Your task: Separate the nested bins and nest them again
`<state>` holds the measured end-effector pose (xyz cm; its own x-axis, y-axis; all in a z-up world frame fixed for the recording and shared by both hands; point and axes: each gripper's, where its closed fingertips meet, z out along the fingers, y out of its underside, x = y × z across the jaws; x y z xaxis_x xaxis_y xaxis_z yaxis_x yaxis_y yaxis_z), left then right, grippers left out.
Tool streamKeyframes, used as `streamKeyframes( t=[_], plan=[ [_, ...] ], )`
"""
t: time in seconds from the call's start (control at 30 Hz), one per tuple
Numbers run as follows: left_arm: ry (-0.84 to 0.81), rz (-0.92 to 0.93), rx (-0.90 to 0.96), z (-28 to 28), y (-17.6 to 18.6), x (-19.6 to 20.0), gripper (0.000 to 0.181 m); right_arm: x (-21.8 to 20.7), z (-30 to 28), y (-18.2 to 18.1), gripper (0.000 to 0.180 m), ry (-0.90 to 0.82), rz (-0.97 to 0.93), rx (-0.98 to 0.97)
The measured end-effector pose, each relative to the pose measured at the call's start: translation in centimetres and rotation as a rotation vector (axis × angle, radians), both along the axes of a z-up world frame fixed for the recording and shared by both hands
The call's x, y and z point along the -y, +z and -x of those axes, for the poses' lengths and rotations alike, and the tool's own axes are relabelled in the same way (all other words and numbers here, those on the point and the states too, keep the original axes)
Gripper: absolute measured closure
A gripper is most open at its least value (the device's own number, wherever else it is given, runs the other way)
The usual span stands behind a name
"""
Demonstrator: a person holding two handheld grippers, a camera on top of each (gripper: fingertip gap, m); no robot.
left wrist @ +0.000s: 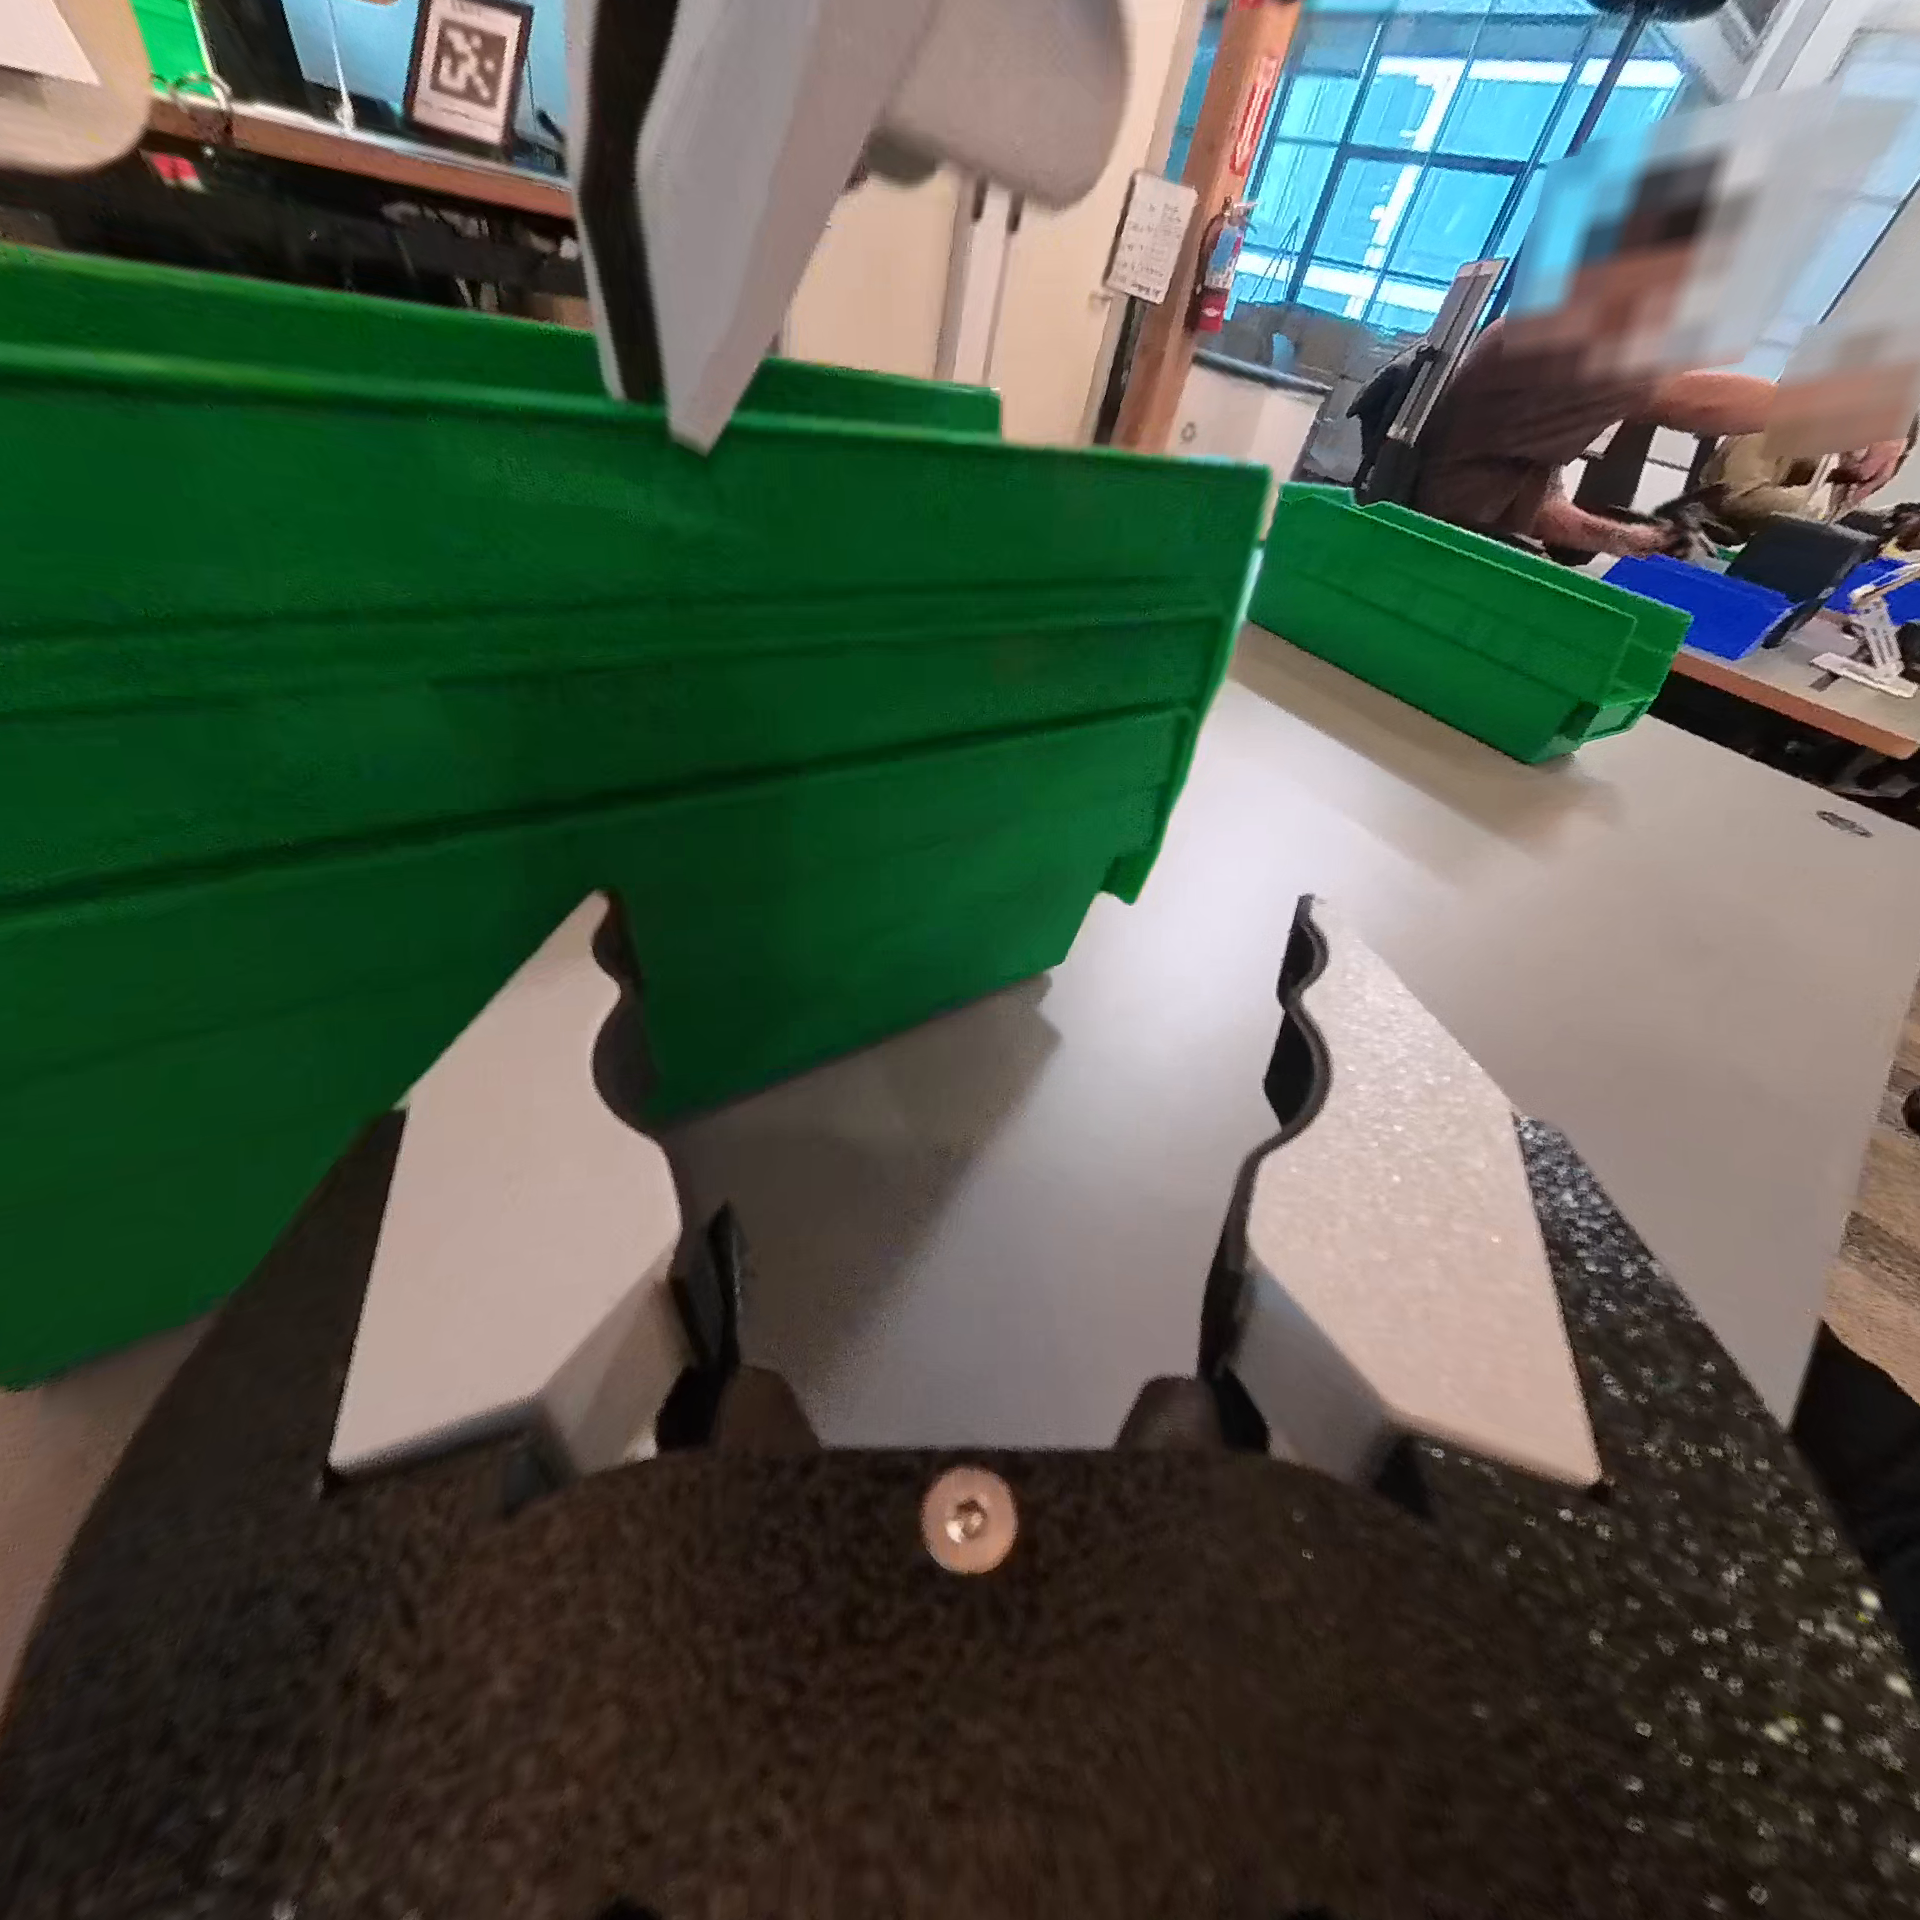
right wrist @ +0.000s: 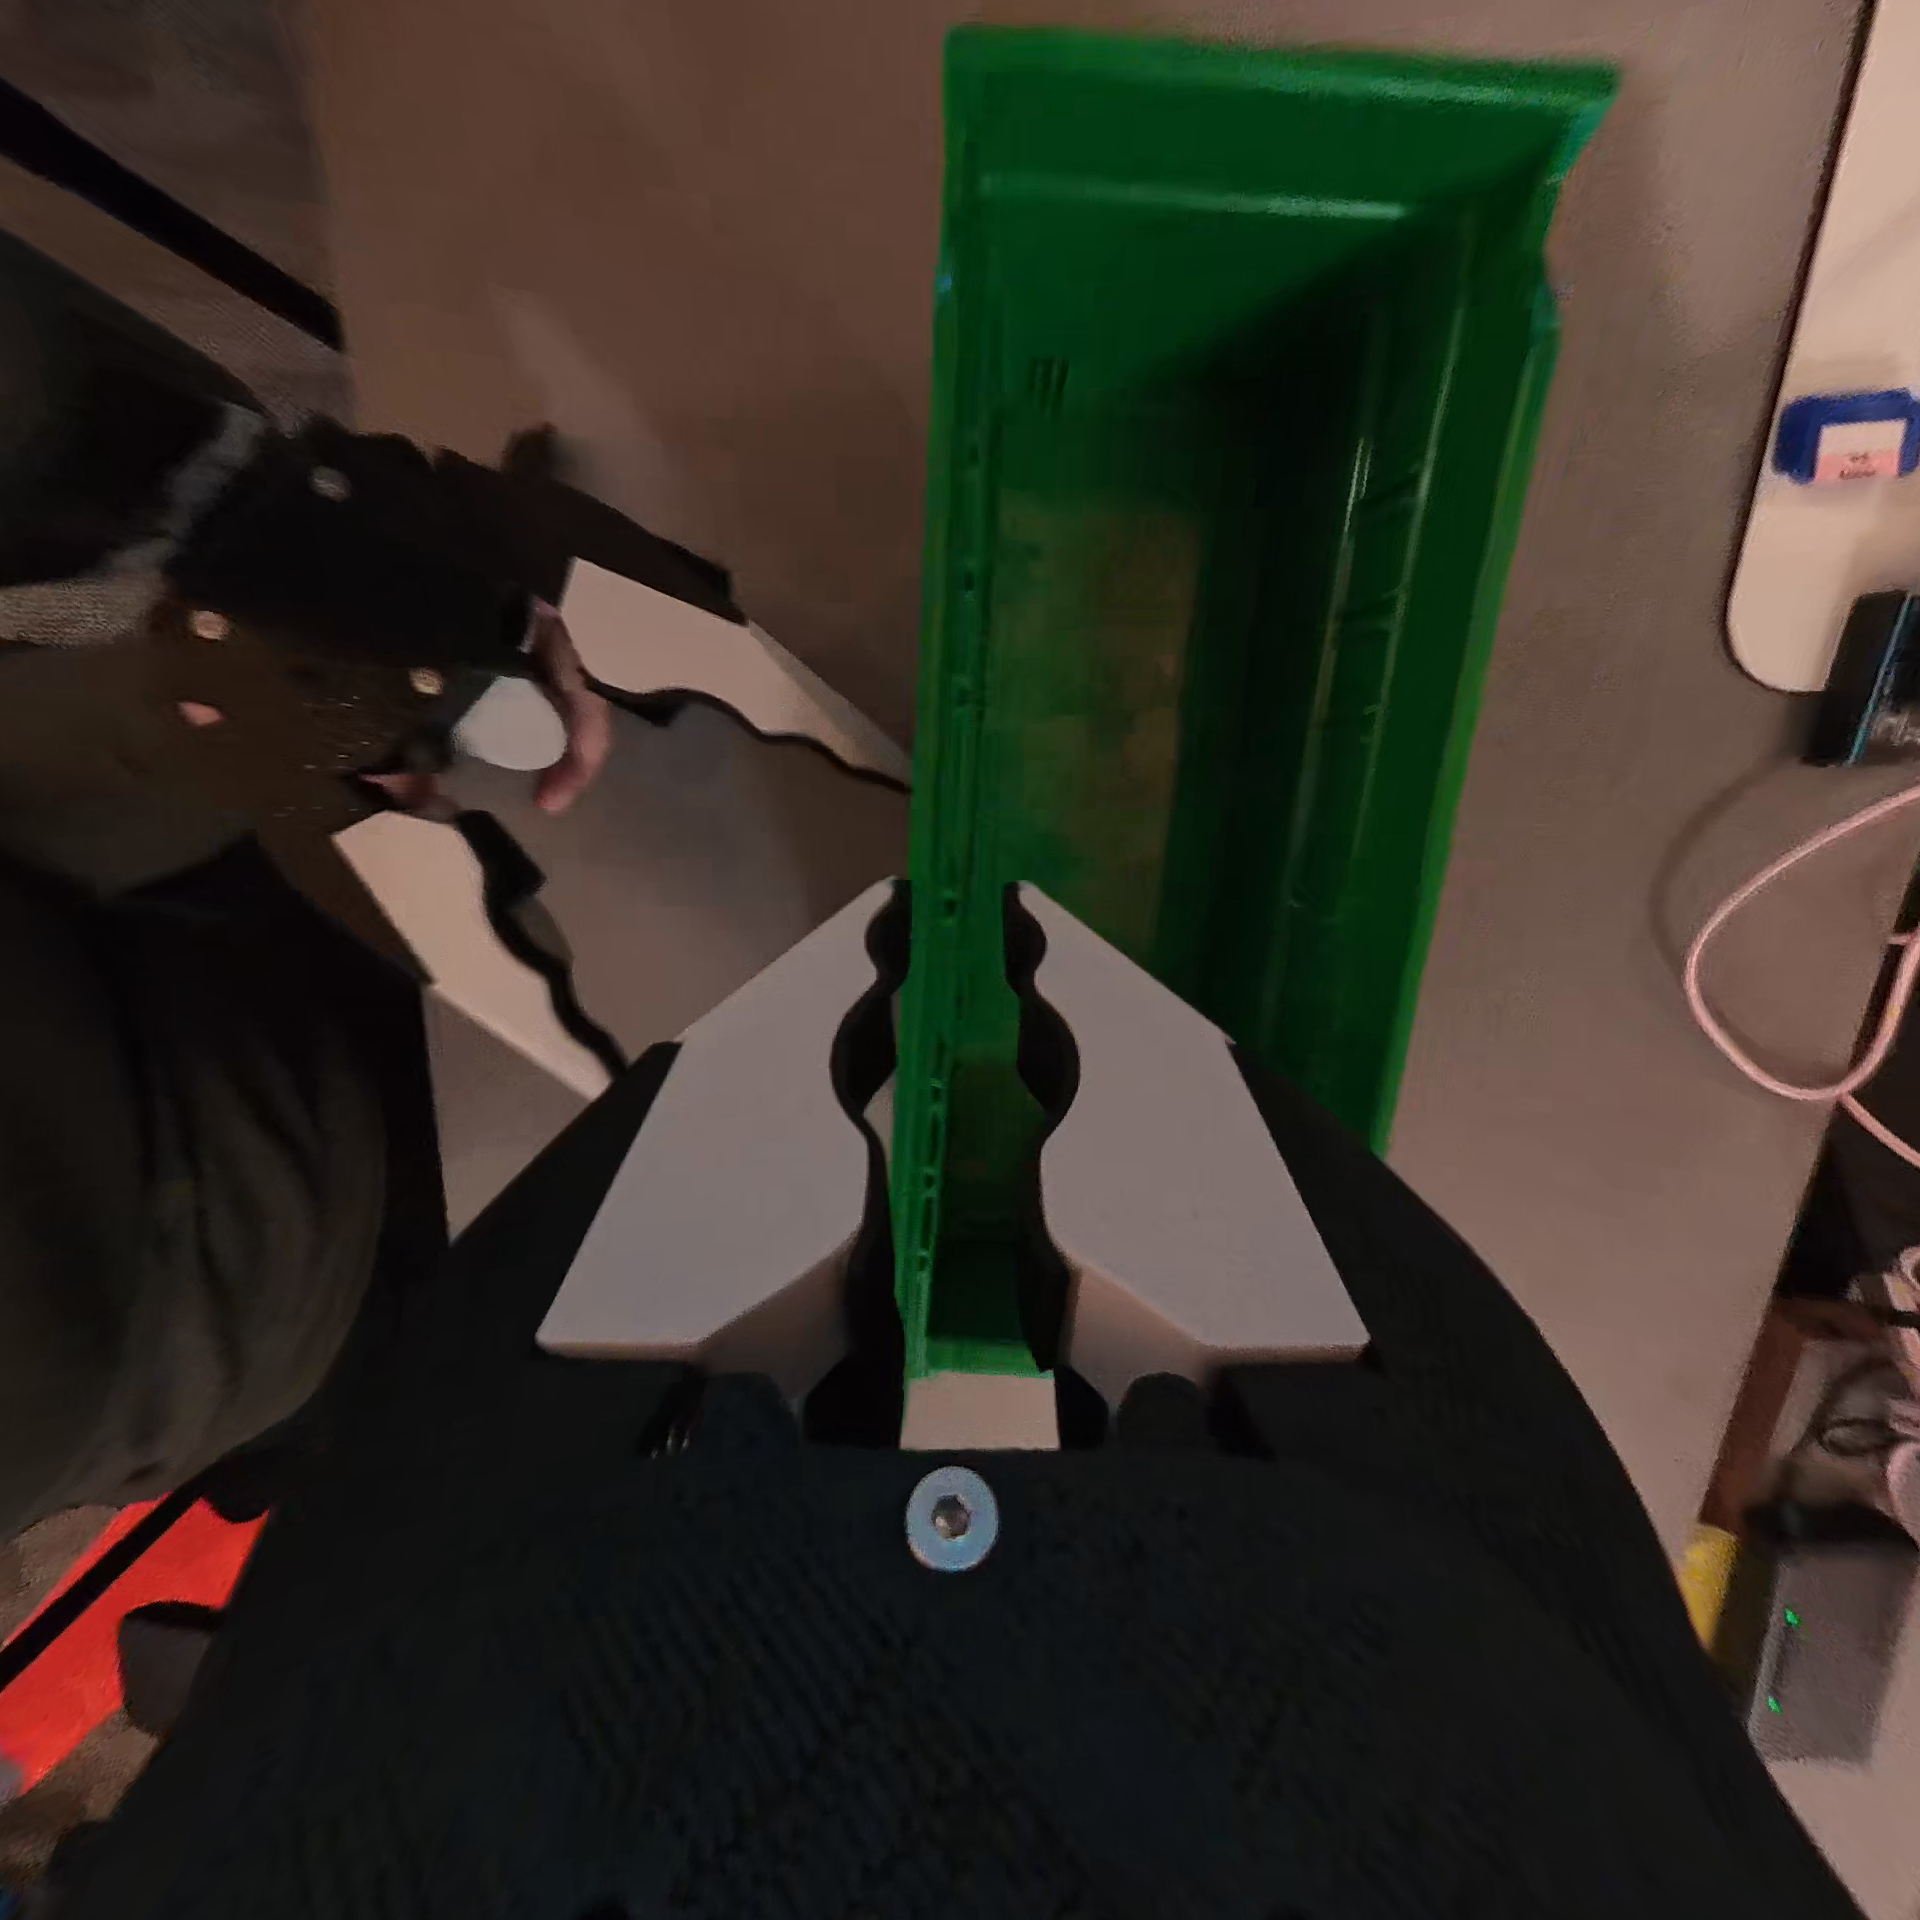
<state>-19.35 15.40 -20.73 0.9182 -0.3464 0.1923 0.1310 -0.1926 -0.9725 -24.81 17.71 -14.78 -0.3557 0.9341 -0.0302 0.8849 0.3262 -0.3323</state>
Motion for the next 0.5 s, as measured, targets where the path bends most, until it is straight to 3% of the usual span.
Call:
streamKeyframes(
  t=[0.13,0.2,0.27,0.4,0.5],
  plan=[
    [-0.009,-0.009,0.038,0.1,0.2,0.1,0.066,-0.9,-1.8,-1.0,0.145,0.053,-0.102,0.112],
    [-0.007,-0.009,0.038,0.2,0.2,0.1,0.066,-0.8,-1.6,-1.8,0.148,0.054,-0.098,0.114],
    [-0.003,-0.008,0.033,0.2,0.2,0.1,0.066,0.1,-1.3,-2.0,0.175,0.072,-0.037,0.101],
    [0.017,0.024,0.001,0.4,-0.5,-0.1,0.069,-1.1,0.0,-1.0,0.177,0.109,-0.189,-0.013],
    [0.012,0.063,0.003,0.4,-1.5,-0.3,0.078,-0.7,0.0,-0.7,0.177,0.090,-0.159,-0.039]
  ],
)
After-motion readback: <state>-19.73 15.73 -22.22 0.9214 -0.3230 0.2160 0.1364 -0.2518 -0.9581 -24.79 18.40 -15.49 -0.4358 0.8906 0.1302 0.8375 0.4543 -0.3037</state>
